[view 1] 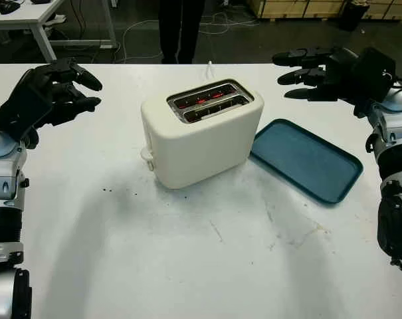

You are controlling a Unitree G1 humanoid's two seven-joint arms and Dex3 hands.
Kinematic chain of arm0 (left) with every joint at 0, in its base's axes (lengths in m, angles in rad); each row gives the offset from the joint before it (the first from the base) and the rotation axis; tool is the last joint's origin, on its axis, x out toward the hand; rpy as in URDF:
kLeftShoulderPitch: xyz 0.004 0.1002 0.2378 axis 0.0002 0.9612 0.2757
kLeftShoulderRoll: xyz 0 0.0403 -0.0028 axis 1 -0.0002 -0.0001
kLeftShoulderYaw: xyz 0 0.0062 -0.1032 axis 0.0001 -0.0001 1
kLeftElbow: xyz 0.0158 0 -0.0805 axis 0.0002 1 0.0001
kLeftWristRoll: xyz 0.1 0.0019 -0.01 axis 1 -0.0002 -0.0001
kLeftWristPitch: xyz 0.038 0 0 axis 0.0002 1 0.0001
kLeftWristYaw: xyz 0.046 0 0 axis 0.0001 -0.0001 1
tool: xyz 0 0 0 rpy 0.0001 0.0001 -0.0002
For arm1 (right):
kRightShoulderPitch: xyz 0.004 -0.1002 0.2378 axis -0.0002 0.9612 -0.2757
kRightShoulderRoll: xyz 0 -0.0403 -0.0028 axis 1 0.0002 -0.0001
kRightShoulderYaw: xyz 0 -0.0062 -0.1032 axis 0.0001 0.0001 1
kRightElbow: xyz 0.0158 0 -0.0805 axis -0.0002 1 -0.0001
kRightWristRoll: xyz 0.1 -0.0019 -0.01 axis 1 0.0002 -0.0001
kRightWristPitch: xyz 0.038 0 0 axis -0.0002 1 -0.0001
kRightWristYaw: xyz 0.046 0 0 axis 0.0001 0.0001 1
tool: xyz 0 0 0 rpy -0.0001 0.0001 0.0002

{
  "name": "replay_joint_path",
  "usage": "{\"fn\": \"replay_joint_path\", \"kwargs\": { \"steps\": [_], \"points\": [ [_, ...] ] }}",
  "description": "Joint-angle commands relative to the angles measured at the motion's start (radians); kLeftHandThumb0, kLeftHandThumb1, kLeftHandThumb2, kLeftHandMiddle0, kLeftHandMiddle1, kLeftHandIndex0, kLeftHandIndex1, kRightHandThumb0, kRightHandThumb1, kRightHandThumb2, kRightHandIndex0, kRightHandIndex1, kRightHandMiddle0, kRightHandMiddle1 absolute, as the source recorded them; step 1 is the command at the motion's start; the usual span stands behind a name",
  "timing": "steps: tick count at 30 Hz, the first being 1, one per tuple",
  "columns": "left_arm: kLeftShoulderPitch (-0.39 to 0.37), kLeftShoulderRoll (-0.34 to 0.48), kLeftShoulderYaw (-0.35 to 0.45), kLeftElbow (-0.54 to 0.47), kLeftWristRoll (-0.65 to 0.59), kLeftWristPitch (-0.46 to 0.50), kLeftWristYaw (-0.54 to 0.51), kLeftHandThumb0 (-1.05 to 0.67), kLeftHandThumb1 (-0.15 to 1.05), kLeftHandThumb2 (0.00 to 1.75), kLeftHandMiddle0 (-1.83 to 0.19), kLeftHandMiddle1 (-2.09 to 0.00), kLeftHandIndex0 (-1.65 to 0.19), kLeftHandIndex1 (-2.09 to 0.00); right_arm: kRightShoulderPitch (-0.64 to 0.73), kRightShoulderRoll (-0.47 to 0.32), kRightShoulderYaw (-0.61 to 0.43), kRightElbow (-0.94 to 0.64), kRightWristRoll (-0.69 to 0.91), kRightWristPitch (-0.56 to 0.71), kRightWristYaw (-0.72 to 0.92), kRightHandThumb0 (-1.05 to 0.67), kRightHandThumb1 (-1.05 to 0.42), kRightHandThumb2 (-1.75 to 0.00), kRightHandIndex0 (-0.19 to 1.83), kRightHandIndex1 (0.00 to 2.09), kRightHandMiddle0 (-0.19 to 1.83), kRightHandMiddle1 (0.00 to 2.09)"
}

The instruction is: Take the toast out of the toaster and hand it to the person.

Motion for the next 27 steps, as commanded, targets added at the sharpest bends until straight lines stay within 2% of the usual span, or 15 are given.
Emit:
{"fn": "replay_joint_path", "kwargs": {
  "steps": [1,27],
  "points": [
    [0.003,-0.006,0.007,-0.012,-0.007,-0.015,0.010,-1.05,0.88,0.00,-0.61,-1.36,-0.54,-1.23,0.012,-0.005,-0.001,-0.009,-0.007,-0.024,-0.012,-0.83,-0.72,0.00,0.34,0.64,0.61,0.01],
    [0.004,-0.008,0.006,-0.015,-0.005,-0.005,0.023,-1.05,0.88,0.00,-0.61,-1.36,-0.55,-1.23,0.021,-0.006,-0.004,-0.029,-0.003,-0.015,-0.009,-0.84,-0.73,0.00,0.37,0.58,0.61,0.00]
  ]
}}
